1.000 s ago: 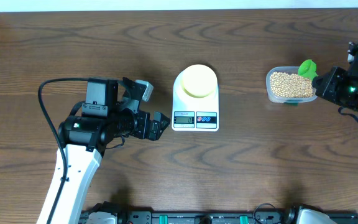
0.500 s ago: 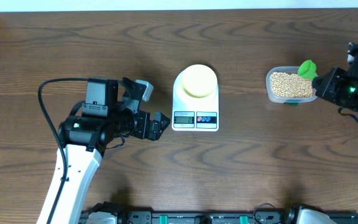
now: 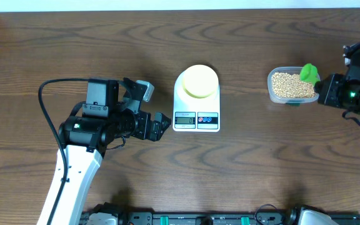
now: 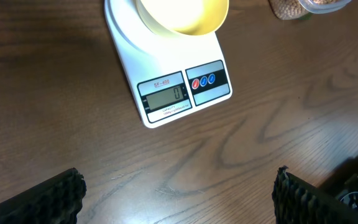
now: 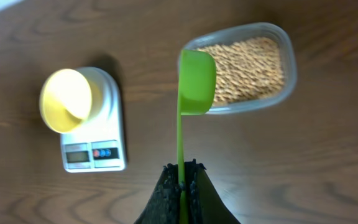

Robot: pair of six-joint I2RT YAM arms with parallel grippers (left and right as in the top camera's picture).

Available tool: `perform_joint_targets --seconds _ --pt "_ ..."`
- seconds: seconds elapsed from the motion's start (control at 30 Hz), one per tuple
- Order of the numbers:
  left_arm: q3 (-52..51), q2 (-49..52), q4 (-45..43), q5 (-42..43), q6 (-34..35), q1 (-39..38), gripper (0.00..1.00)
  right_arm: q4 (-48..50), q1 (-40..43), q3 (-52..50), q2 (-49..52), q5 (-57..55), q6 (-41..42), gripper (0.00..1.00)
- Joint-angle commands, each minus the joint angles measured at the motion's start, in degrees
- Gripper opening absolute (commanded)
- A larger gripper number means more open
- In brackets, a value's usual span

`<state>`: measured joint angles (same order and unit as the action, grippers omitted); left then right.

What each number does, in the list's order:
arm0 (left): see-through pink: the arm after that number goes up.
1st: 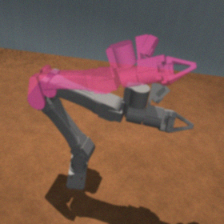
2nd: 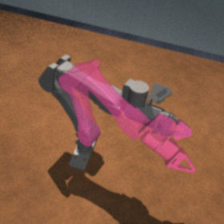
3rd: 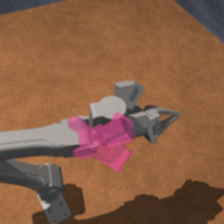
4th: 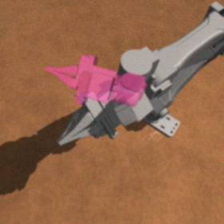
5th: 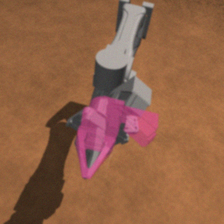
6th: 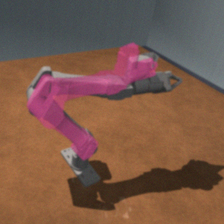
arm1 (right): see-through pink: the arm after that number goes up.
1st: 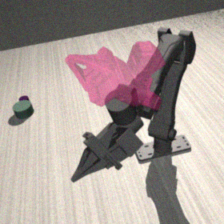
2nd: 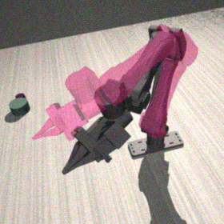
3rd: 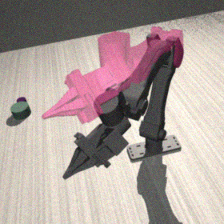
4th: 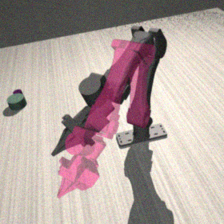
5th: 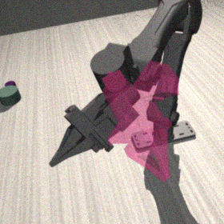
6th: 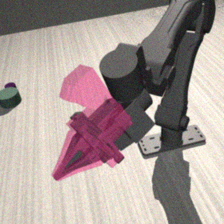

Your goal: Scoop item into bowl and weigh 50g on scale

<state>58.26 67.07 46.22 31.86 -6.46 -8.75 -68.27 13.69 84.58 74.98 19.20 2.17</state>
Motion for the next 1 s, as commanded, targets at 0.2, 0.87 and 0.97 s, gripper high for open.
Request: perform_joint_targets --seconds 0.2,0.87,0.97 --pt "0.11 0.02 0.00 0.94 -1.01 -0.11 0.98 -1.01 -0.28 -0.07 0.02 -4.31 -2.67 0.01" --pt "0.11 0.02 0.00 0.94 -1.03 -0.11 0.98 -1.40 -0.28 -0.07 0.02 -4.31 0.13 0.01" --pt "0.11 0.02 0.00 0.94 -1.03 -0.11 0.97 -1.51 -0.28 -0.07 0.02 -4.28 0.13 0.01"
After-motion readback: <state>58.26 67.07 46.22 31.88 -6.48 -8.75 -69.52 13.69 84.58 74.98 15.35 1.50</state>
